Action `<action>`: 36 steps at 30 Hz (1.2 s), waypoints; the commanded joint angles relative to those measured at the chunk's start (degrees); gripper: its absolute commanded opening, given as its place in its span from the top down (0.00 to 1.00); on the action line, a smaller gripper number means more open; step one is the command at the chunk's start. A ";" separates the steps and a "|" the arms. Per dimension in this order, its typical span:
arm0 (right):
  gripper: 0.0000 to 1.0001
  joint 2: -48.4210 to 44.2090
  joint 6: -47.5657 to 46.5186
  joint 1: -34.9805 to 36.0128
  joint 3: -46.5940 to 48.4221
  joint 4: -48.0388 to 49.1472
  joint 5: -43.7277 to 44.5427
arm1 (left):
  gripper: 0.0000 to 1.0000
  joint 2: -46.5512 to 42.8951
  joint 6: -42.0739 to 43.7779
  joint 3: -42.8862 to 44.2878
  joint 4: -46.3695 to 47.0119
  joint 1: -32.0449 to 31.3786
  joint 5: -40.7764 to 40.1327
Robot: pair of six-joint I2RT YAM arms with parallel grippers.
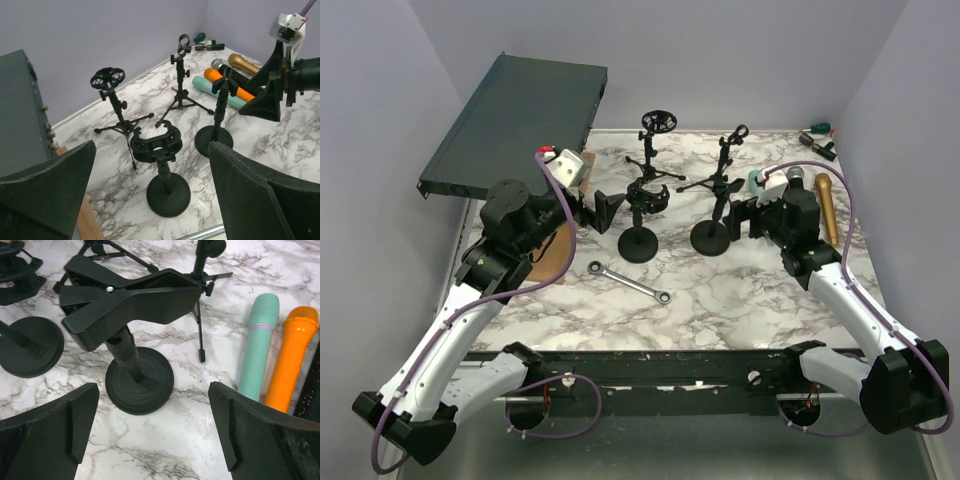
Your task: Remove the microphone from the stand
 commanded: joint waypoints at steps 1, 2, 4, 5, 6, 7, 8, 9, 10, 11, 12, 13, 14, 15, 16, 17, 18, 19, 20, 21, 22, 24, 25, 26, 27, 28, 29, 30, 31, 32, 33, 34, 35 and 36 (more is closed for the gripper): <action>0.00 0.71 2.33 0.16 2.93 -5.69 6.90 | 0.02 -3.53 -0.64 -1.08 -3.64 3.08 -2.51; 0.00 0.51 3.21 0.17 3.03 -6.25 9.01 | 0.01 -4.10 -0.55 -1.19 -4.40 3.86 -2.93; 0.00 -0.13 2.73 0.16 2.90 -7.76 10.59 | 0.01 -5.22 0.00 -1.43 -6.46 5.14 -3.84; 0.00 -0.75 2.01 0.17 2.51 -8.39 10.08 | 0.02 -5.80 0.46 -1.41 -7.48 5.78 -4.11; 0.00 -1.81 1.88 0.13 1.91 -8.55 9.84 | 0.01 -6.48 0.85 -1.52 -8.63 6.28 -4.18; 0.00 -2.85 1.88 0.17 1.27 -8.60 9.83 | 0.01 -7.17 1.19 -1.77 -9.32 6.89 -4.51; 0.00 -4.08 2.10 0.13 0.75 -8.56 9.83 | 0.01 -8.09 1.37 -2.25 -9.84 7.38 -4.80; 0.00 -5.05 2.26 0.17 0.35 -8.60 9.83 | 0.01 -8.91 1.39 -2.78 -10.09 7.92 -5.17; 0.00 -5.96 2.27 0.14 0.23 -8.97 9.83 | 0.01 -9.93 1.42 -3.49 -10.05 8.31 -5.72; 0.00 -6.75 2.30 0.15 0.35 -9.48 9.83 | 0.01 -10.87 1.34 -4.04 -10.32 8.76 -6.13; 0.00 -7.31 2.15 0.09 0.57 -10.28 9.83 | 0.01 -11.79 1.33 -4.59 -10.45 9.17 -6.69; 0.00 -7.82 2.14 0.15 0.93 -10.97 9.83 | 0.01 -12.58 1.29 -5.00 -10.99 9.46 -7.11; 0.00 -8.20 2.07 0.15 1.21 -11.86 9.84 | 0.01 -13.39 1.16 -5.46 -11.32 9.79 -7.80; 0.00 -8.78 1.99 0.12 1.44 -12.54 9.83 | 0.02 -14.35 1.16 -5.95 -11.84 10.12 -8.19; 0.00 -9.30 1.84 0.09 1.62 -13.27 9.83 | 0.02 -15.16 1.28 -6.73 -12.16 10.42 -8.70; 0.00 -10.05 1.48 0.11 1.63 -13.75 9.83 | 0.02 -16.31 1.38 -7.74 -12.19 10.62 -9.32; 0.00 -10.86 1.28 0.14 1.50 -14.13 9.87 | 0.01 -17.22 1.47 -8.56 -12.21 10.81 -9.93; 0.00 -11.46 1.14 0.09 1.46 -14.54 9.87 | 0.02 -18.50 1.49 -9.68 -12.16 11.00 -10.66; 0.00 -12.21 1.01 0.09 1.31 -14.82 10.45 | 0.01 -19.60 1.59 -10.59 -12.21 11.14 -11.12; 0.00 -12.84 0.92 0.10 1.22 -15.12 10.93 | 0.01 -20.91 1.68 -11.59 -12.23 11.25 -11.49; 0.00 -13.58 0.91 0.09 1.11 -15.45 11.35 | 0.01 -22.04 1.64 -12.27 -12.47 11.33 -12.00; 0.00 -14.99 0.91 0.09 1.11 -16.51 12.16 | 0.01 -24.35 1.42 -13.85 -13.11 11.34 -12.14; 0.00 -15.60 1.16 0.13 1.15 -16.91 12.61 | 0.02 -25.56 1.34 -14.88 -13.25 11.41 -12.09; 0.00 -16.35 1.11 0.15 1.19 -17.58 12.85 | 0.02 -26.77 1.33 -15.72 -13.27 11.43 -12.09; 0.00 -16.96 1.13 0.05 1.28 -18.25 13.17 | 0.01 -27.58 1.27 -16.65 -13.15 11.43 -13.75; 0.00 -17.84 1.38 0.08 1.38 -18.72 13.69 | 0.01 -28.38 1.16 -17.39 -12.91 11.43 -14.05; 0.00 -18.72 1.75 0.16 1.46 -19.16 14.18 | 0.01 -28.94 0.95 -18.33 -12.41 11.43 -14.50; 0.00 -19.54 2.00 0.12 1.46 -19.65 14.30 | 0.01 -29.48 0.60 -19.29 -11.97 11.43 -15.11; 0.00 -20.65 2.18 0.13 1.31 -19.91 14.55 | 0.01 -29.66 0.19 -19.96 -11.58 11.49 -15.53; 0.00 -21.69 2.28 0.08 1.16 -20.14 14.66 | 0.01 -29.79 0.07 -20.70 -11.13 11.51 -15.71; 0.00 -23.09 2.36 0.09 0.83 -20.39 14.92 | 0.01 -29.98 -0.09 -21.22 -10.73 11.56 -15.92; 0.00 -24.37 2.28 0.08 0.45 -20.68 15.26 | 0.01 -30.32 -0.30 -21.78 -10.34 11.67 -16.16; 0.00 -25.89 1.97 0.09 -0.12 -20.85 15.93 | 0.01 -30.84 -0.40 -22.30 -9.77 11.77 -16.18; 0.00 -27.37 1.65 0.08 -0.81 -21.15 16.57 | 0.02 -31.34 -0.59 -22.96 -9.26 11.93 -16.31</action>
